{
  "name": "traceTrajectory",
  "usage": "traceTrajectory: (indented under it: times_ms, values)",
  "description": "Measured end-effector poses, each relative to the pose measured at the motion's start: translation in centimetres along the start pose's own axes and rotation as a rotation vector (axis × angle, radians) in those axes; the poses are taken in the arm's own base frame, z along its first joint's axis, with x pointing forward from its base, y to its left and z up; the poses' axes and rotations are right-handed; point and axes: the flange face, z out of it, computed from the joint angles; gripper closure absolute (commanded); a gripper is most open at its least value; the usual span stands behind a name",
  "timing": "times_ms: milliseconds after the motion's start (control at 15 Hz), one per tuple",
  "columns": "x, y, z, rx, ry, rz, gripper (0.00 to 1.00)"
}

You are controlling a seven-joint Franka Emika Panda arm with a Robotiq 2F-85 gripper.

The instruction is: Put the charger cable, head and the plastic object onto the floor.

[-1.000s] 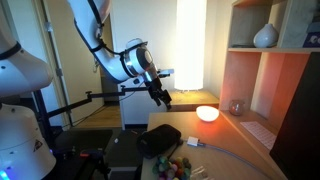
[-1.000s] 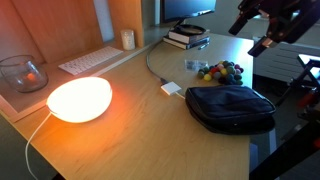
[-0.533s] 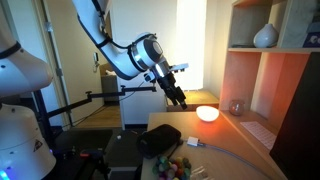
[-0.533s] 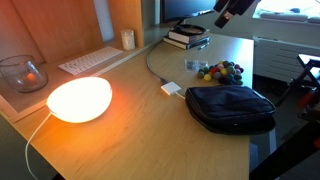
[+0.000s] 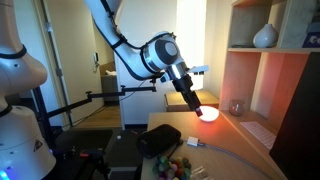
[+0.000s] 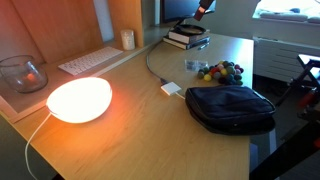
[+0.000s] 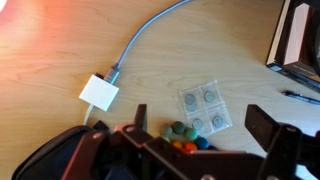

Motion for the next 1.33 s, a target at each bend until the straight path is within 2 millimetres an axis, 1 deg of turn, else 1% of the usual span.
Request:
traceTrajectory:
  times_ms: [267,733,933,1067,1333]
  values:
    - [-0.2,0.8,0.8,-0.001,0.017,0.018,0.0]
    - [-0.3,0.7,0.9,0.0,0.016,0.021,0.0]
    - [-0.2,0.5,1.3,0.016,0.019,0.019,0.0]
    - [-0.7,0.4,1.3,0.017,0.016,0.037,0.0]
    - [-2.6,-0.6,1.4,0.015,0.005,0.098,0.0]
